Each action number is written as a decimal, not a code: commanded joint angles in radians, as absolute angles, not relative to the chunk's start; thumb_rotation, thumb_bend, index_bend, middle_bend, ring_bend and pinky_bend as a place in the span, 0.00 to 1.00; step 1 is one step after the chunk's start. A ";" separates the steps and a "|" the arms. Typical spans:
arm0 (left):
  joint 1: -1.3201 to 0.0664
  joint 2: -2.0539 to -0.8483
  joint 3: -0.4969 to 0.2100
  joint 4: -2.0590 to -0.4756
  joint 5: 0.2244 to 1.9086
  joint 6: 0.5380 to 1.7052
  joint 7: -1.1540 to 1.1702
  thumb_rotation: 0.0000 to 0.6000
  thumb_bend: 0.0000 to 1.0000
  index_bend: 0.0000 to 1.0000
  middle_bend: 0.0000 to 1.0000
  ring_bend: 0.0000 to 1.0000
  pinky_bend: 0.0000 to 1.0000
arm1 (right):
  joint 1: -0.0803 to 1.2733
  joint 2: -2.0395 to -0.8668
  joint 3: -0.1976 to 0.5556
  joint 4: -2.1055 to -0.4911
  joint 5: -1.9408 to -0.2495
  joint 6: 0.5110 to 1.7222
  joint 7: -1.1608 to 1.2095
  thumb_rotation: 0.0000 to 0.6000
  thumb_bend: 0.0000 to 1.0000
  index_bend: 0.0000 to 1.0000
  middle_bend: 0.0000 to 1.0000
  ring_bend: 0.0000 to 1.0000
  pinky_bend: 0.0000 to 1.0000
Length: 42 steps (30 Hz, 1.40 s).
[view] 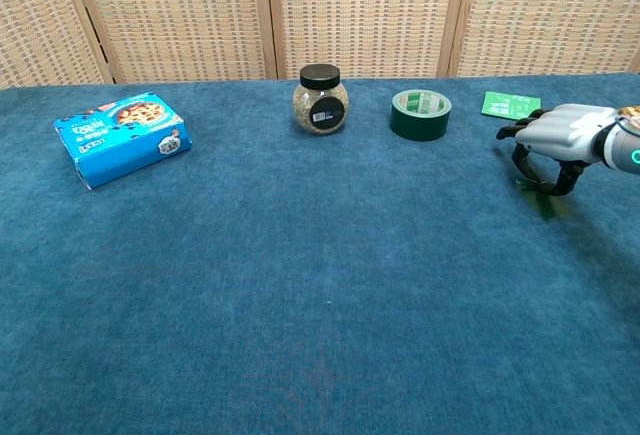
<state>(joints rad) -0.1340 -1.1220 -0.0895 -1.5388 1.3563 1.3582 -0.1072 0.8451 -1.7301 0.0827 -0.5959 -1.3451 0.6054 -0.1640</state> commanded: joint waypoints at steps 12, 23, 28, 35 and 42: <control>-0.136 -1.121 -0.090 -1.538 1.352 1.352 -0.108 1.00 0.00 0.00 0.00 0.00 0.00 | 0.855 -1.766 0.081 -0.524 -1.360 0.591 -0.129 1.00 0.47 0.62 0.08 0.00 0.00; -0.136 -1.121 -0.090 -1.539 1.354 1.355 -0.109 1.00 0.00 0.00 0.00 0.00 0.00 | 0.857 -1.766 0.077 -0.521 -1.377 0.601 -0.107 1.00 0.47 0.68 0.11 0.00 0.00; -0.136 -1.122 -0.090 -1.539 1.353 1.353 -0.108 1.00 0.00 0.00 0.00 0.00 0.00 | 0.852 -1.758 0.074 -0.534 -1.387 0.615 -0.094 1.00 0.47 0.69 0.12 0.00 0.00; -0.136 -1.122 -0.086 -1.544 1.362 1.357 -0.104 1.00 0.00 0.00 0.00 0.00 0.00 | 0.808 -1.669 0.051 -0.672 -1.439 0.752 -0.082 1.00 0.49 0.69 0.14 0.00 0.00; -0.132 -1.116 -0.078 -1.551 1.386 1.370 -0.115 1.00 0.00 0.00 0.00 0.00 0.00 | 0.680 -1.457 -0.004 -0.985 -1.543 1.049 -0.099 1.00 0.49 0.70 0.15 0.00 0.00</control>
<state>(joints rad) -0.1333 -1.1169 -0.0795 -1.5494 1.3837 1.3675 -0.1130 0.7576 -1.5736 0.0336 -0.8318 -1.4761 0.8972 -0.0882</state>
